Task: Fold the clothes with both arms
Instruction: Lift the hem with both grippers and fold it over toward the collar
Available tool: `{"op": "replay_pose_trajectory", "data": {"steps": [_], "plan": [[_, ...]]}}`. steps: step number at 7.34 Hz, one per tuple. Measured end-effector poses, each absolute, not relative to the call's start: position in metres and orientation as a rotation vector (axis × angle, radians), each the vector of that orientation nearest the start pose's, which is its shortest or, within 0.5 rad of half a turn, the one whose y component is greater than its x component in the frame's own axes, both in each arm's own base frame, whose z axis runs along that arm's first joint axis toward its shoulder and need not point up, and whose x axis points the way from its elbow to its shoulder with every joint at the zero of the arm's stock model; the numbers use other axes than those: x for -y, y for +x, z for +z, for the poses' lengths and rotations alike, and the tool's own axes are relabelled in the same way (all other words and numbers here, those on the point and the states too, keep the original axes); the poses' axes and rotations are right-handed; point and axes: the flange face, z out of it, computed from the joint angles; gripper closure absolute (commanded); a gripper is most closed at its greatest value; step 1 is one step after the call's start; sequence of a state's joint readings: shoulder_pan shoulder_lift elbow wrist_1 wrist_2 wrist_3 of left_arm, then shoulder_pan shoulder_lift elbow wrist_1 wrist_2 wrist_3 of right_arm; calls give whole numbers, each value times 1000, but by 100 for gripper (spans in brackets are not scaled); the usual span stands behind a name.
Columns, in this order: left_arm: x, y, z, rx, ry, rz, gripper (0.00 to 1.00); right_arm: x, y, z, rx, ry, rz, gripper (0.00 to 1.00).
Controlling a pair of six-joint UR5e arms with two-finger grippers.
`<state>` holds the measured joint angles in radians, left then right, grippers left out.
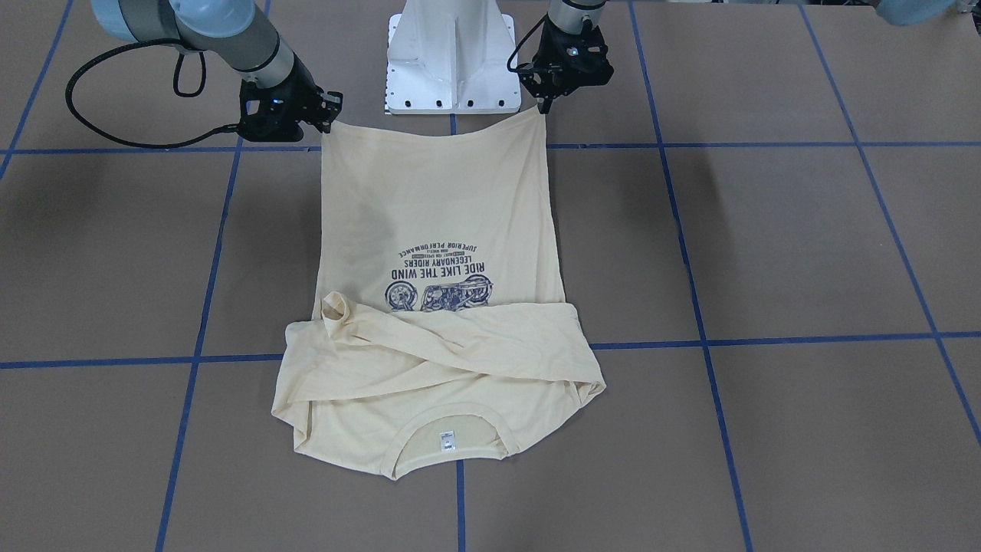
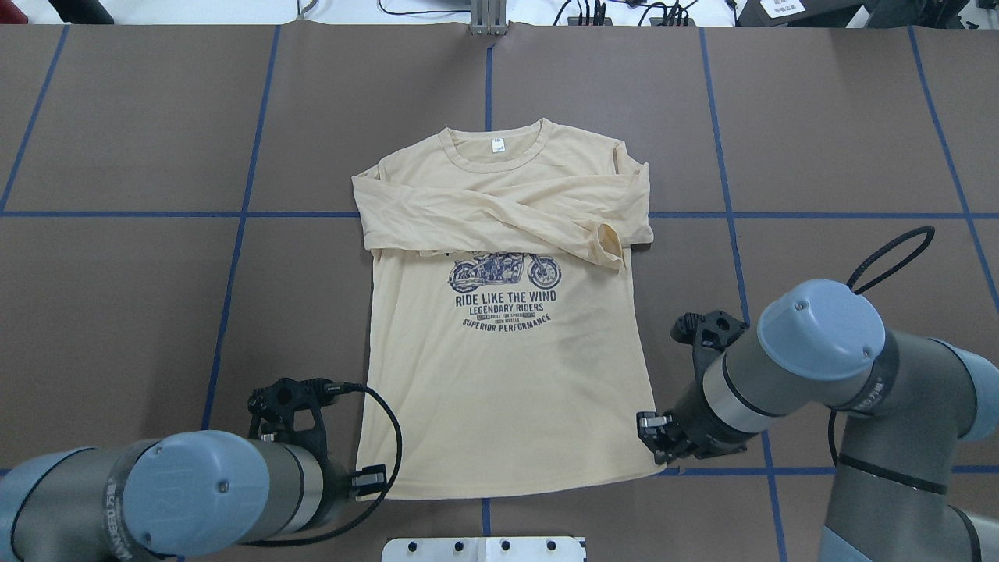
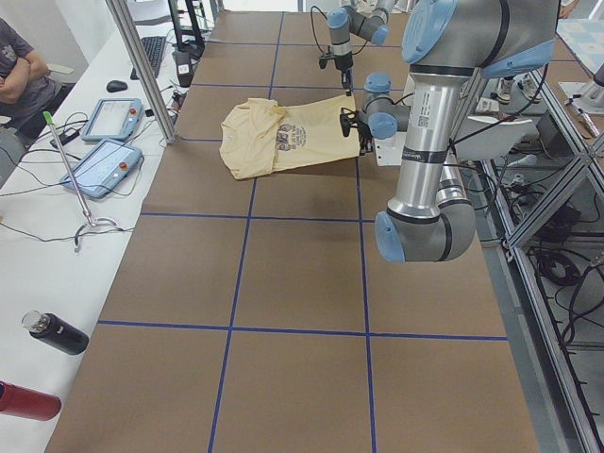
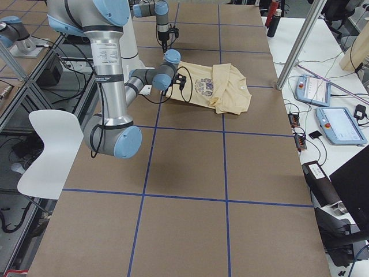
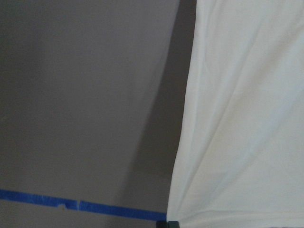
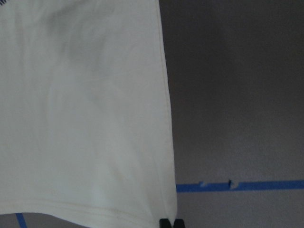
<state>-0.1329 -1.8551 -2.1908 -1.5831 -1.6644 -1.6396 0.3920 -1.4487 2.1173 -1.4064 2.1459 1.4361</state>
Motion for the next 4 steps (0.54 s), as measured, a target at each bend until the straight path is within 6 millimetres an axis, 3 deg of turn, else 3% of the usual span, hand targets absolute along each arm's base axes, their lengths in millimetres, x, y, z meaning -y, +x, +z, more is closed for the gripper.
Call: {"op": "replay_pose_trajectory", "data": {"steps": [2,3,4], "plan": [[157,469,224,-939,-104,-115,100,233,-415,330,908,-364,-53,100],[158,455,215,-935,-109,-123,100,242,-413,325,922,-344,-49,100],[173,440,210,-924,-102,-143,100,269,-406,316,952,-297,-26,100]]}}
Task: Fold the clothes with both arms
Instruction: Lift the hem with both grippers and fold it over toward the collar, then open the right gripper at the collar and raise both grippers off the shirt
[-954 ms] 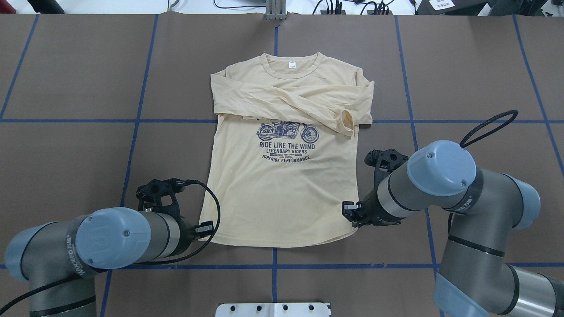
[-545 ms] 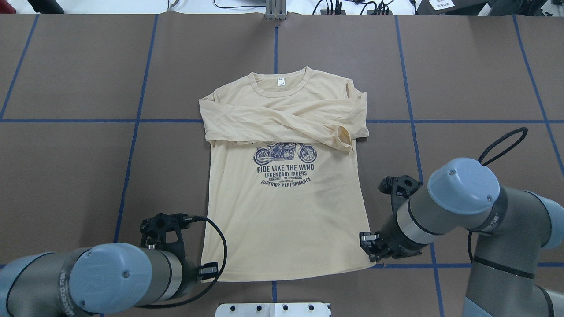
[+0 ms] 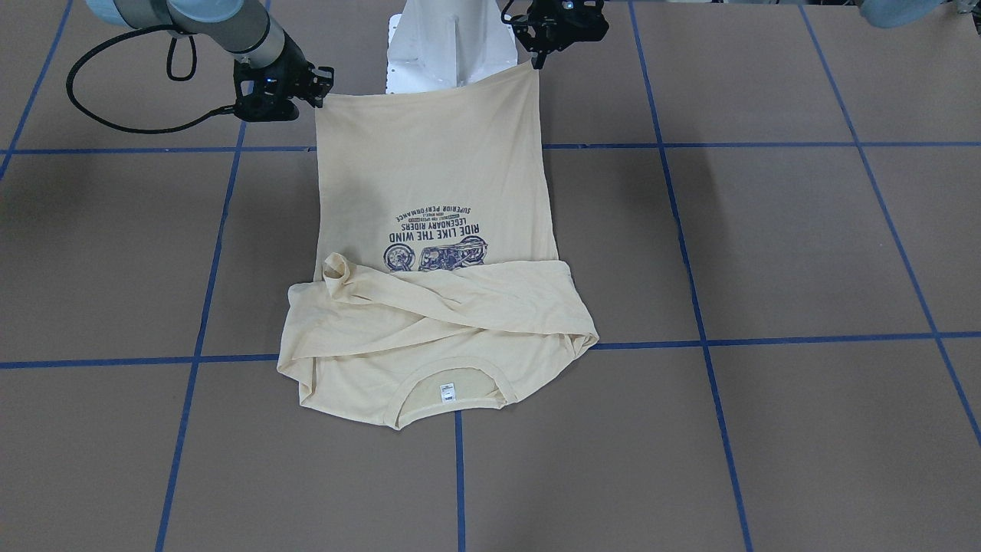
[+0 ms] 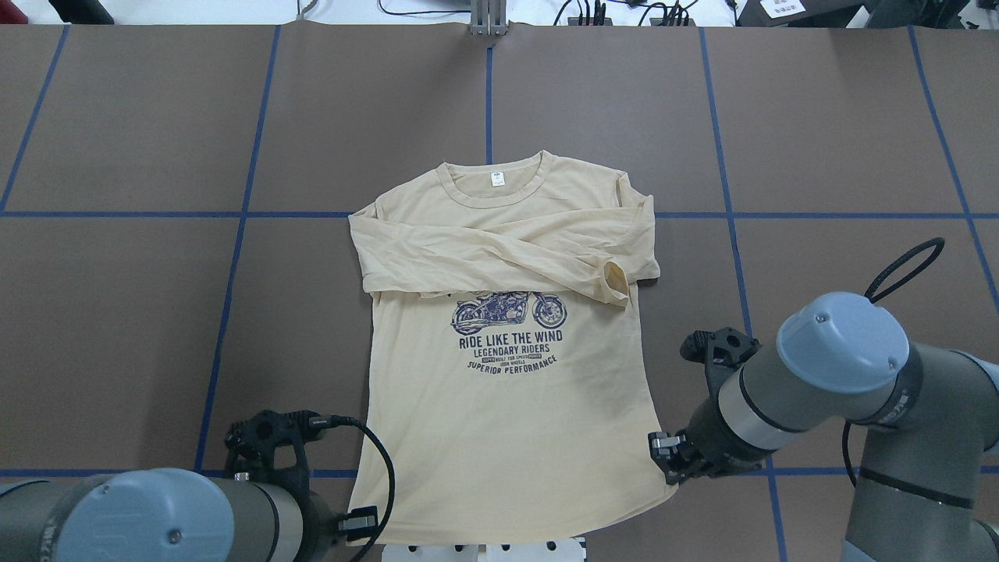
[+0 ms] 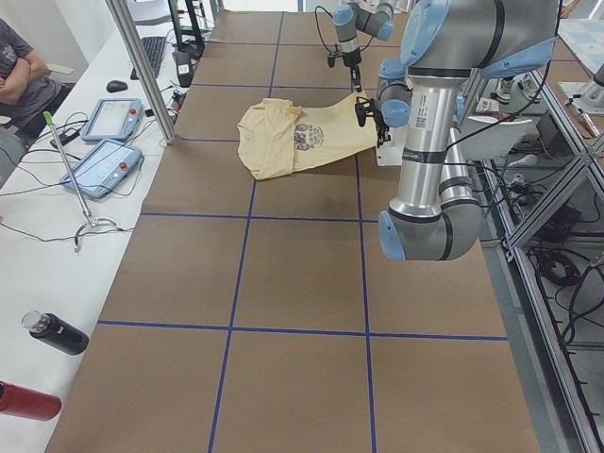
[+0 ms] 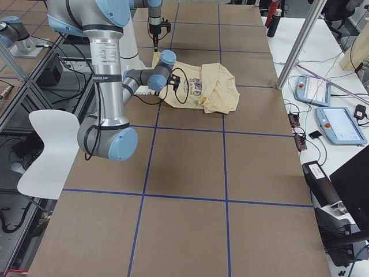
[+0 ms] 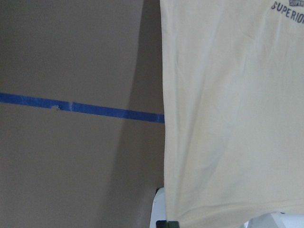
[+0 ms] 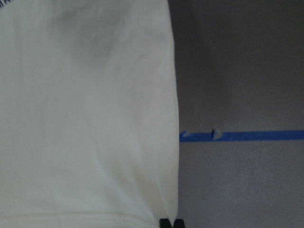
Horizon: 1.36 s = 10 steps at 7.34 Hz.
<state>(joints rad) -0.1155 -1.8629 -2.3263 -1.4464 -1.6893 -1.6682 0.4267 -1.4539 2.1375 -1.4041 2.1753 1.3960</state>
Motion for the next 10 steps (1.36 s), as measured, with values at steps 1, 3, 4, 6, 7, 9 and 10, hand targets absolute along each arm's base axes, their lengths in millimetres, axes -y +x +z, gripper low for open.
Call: {"op": "replay_pose_trajectory", "data": {"steps": [1,3,4,6,7,9,10], "plan": [[199,427,205,-927,-75,-164,100,304,-392,307,982,-238,1,100],[264,409,192,-941,25,-187,100,383,-353,294,1031,-135,53,100],[306,399,189,-934,75,-199,100,426,-329,292,1051,-96,63,100],[401,379,188,-899,159,-229,100,506,-311,284,1060,-51,107,100],[444,375,194,-887,197,-242,100,543,-321,280,1048,-50,126,100],[511,407,224,-906,235,-256,100,593,-346,278,1016,-60,142,100],[531,423,244,-924,247,-258,100,608,-356,285,1008,-58,145,100]]}}
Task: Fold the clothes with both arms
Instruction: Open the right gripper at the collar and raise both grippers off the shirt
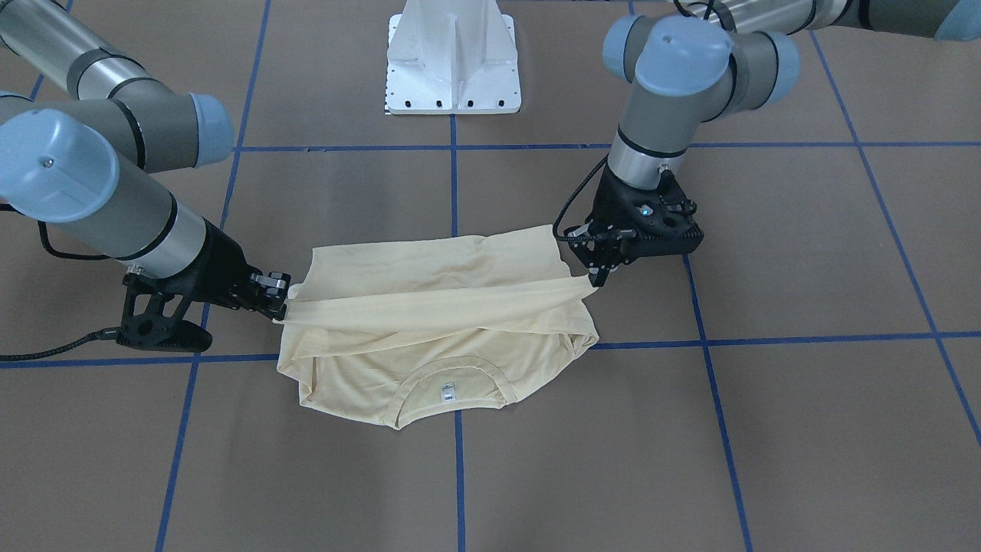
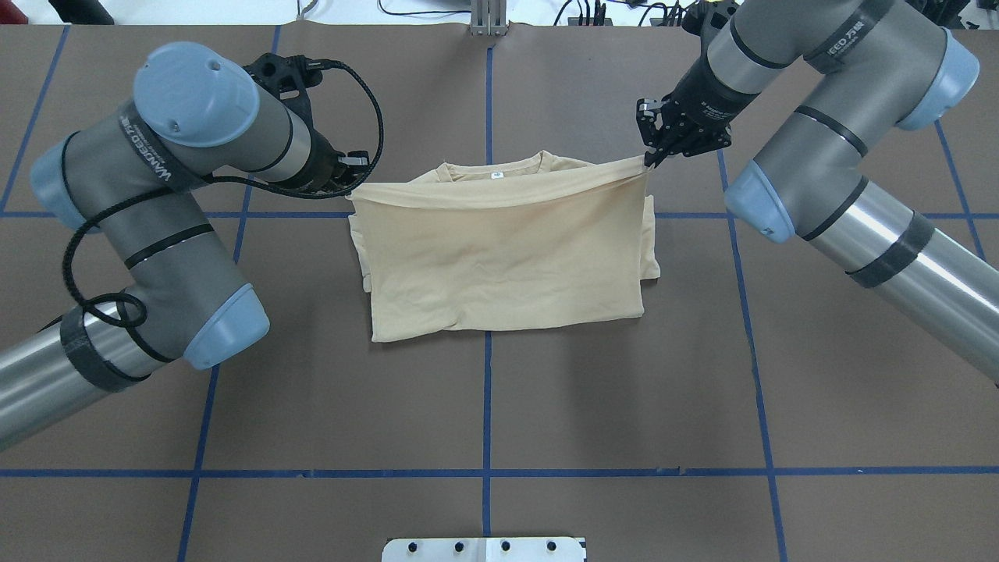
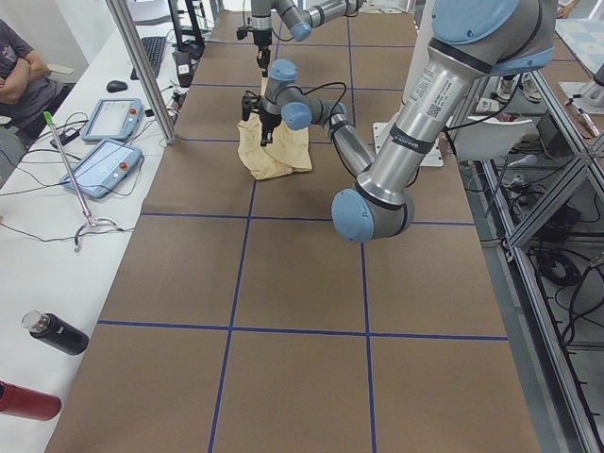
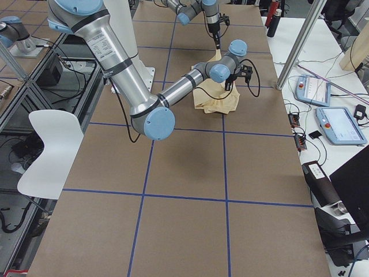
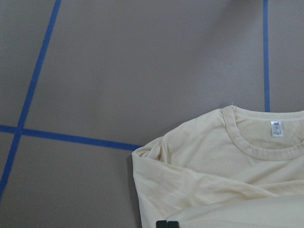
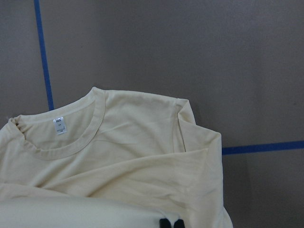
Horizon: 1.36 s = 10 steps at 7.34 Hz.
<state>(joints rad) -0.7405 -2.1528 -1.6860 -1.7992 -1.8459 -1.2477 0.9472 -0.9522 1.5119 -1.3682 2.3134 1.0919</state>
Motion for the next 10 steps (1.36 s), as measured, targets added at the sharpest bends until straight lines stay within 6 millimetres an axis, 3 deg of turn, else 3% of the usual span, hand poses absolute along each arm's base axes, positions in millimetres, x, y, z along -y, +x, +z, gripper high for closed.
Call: {"op": "replay_pose_trajectory", "data": {"steps": [2,4,7,10], "plan": [[551,444,274,-943,258,-258,100,632,-374,317,1006,-55,144,100],[562,457,294,-949,261,-258,100,650,-392,327,993,-71,148,100],[569,464,301,-949,265,-258,100,664,-404,332,975,-90,157,100],[570,463,301,-945,267,-256,100,667,-399,342,964,-97,171,100]]}}
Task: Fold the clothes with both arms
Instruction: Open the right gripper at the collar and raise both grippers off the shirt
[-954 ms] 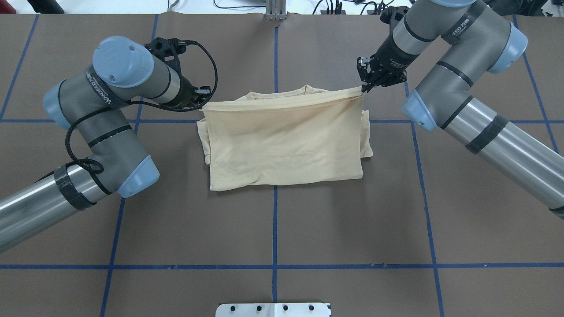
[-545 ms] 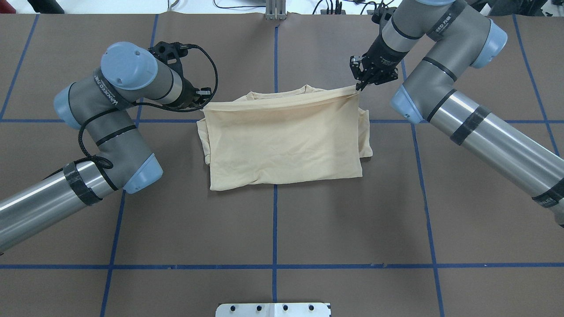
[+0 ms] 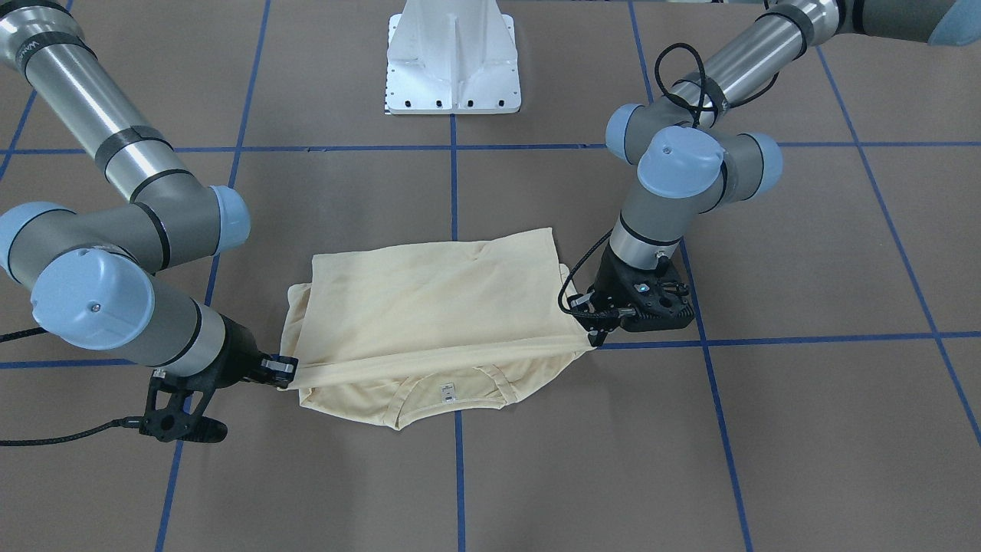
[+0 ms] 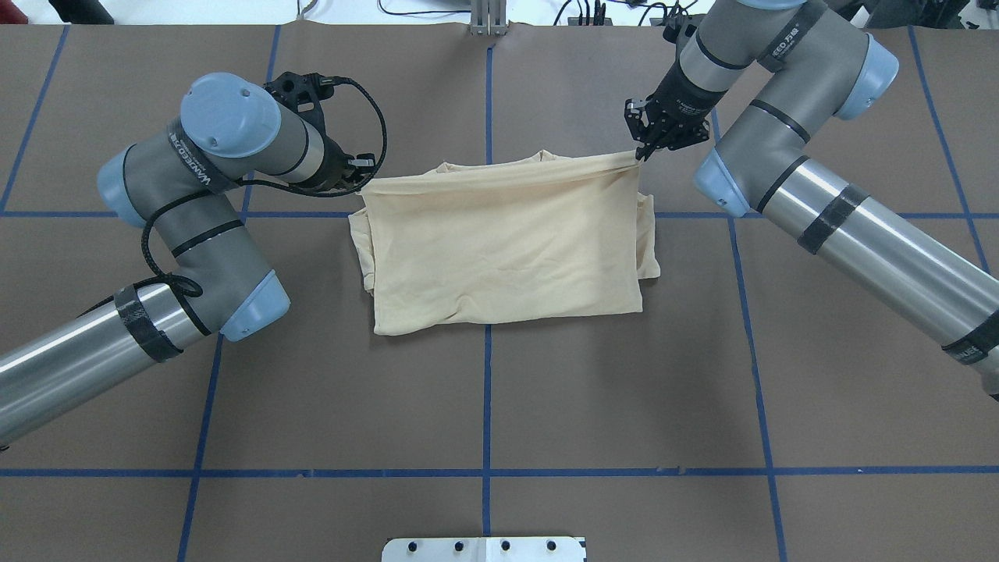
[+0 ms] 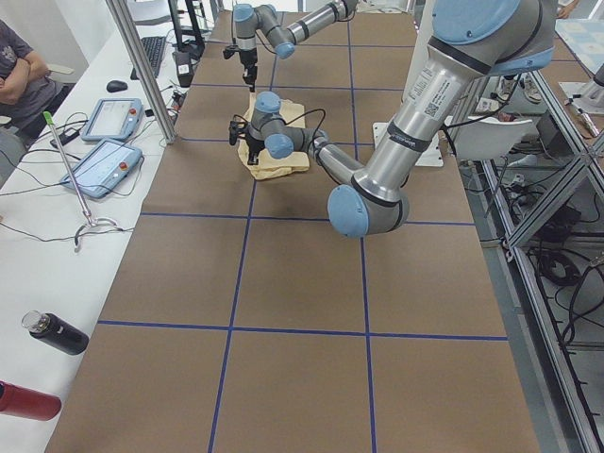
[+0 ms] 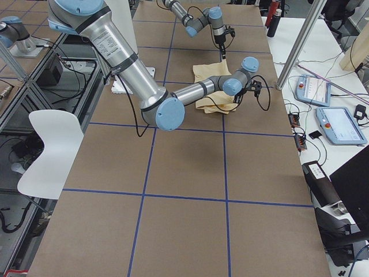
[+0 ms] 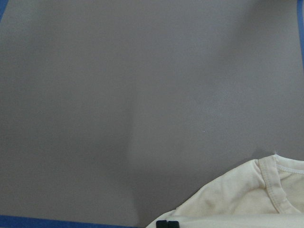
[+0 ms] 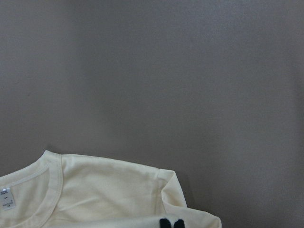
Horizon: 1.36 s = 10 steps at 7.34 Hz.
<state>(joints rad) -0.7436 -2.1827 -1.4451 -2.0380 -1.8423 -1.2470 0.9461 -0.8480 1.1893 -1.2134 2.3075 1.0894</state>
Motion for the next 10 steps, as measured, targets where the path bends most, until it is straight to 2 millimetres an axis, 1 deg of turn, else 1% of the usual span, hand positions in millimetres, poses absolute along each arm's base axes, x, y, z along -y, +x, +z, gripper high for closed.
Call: {"op": "replay_pose_trajectory", "data": {"steps": [2,4,5,6,8,9,10], "plan": [[571,463,299,-948,268,-257,100,666,-401,337,970,-94,169,100],[569,462,292,-956,270,-253,100,658,-408,321,989,-84,149,100],[567,461,288,-962,273,-252,44,653,-412,316,997,-81,136,31],[565,458,285,-969,278,-250,1,650,-414,316,999,-80,128,0],[558,450,276,-987,295,-244,0,649,-412,322,994,-82,129,0],[552,442,276,-994,302,-240,0,649,-408,329,998,-77,131,0],[544,433,277,-999,308,-236,0,645,-404,340,1012,-64,130,0]]}}
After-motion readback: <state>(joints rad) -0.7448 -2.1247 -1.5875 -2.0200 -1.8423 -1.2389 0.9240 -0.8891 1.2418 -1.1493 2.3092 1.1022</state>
